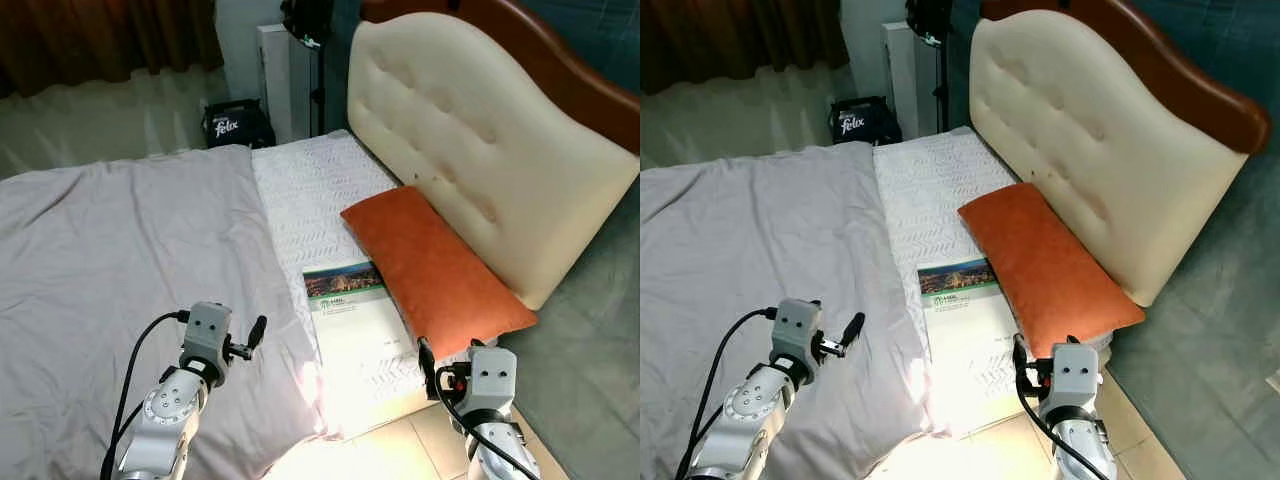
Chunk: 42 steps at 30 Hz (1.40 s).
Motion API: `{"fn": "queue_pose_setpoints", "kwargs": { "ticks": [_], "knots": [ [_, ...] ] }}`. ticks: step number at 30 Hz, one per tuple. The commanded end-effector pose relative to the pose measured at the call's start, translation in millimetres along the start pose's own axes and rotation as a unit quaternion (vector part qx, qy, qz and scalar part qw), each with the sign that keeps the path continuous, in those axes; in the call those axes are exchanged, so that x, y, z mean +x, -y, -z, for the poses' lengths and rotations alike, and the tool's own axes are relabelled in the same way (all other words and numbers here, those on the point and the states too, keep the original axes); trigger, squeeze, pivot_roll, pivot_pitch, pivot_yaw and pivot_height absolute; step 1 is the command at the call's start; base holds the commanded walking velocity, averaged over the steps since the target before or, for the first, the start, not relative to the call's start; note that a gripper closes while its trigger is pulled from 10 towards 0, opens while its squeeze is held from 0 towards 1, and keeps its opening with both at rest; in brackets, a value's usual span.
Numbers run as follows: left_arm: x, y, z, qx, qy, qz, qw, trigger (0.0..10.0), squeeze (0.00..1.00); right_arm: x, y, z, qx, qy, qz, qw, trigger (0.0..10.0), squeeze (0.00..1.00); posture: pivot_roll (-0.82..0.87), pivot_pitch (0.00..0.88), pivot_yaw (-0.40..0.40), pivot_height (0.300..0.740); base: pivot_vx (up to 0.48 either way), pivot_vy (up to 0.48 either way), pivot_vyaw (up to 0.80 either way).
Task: Clean up the room
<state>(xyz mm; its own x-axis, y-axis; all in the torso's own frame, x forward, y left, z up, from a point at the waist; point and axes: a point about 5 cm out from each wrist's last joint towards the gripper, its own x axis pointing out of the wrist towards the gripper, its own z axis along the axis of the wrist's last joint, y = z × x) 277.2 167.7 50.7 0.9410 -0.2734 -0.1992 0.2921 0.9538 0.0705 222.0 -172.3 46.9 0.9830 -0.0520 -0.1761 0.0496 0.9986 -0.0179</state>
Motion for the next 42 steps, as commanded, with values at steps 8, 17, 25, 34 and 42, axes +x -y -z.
{"fn": "queue_pose_setpoints", "kwargs": {
  "ticks": [8,17,25,34,42],
  "knots": [
    [0.3,-4.0,10,-0.018,-0.021,0.008,1.000,10.0,0.00,-0.5,3.0,4,-0.008,-0.002,0.006,1.000,10.0,0.00,-0.09,0.000,0.032,0.621,0.107,0.145,0.00],
    [1.2,-12.5,19,-0.010,-0.039,-0.010,0.999,10.0,0.00,-3.1,7.7,5,-0.006,0.001,0.008,1.000,10.0,0.00,-0.10,0.000,0.028,0.621,0.057,0.426,0.00],
    [10.8,-10.2,18,0.018,-0.041,-0.004,0.999,10.0,0.00,-6.0,9.8,9,-0.006,-0.005,0.010,1.000,10.0,0.00,-0.11,0.000,0.031,0.621,0.098,0.150,-0.09],
    [37.5,2.4,21,0.053,-0.099,0.022,0.993,10.0,0.00,-21.7,1.8,18,-0.004,-0.026,-0.006,1.000,10.0,0.00,-0.14,0.000,0.037,0.621,0.000,0.000,-0.71],
    [58.9,5.8,-3,0.103,-0.091,0.032,0.990,10.0,0.00,-55.0,-10.4,16,-0.009,-0.029,-0.027,0.999,10.0,0.00,-0.24,0.088,0.064,0.621,0.000,0.000,-0.36]
  ]
}}
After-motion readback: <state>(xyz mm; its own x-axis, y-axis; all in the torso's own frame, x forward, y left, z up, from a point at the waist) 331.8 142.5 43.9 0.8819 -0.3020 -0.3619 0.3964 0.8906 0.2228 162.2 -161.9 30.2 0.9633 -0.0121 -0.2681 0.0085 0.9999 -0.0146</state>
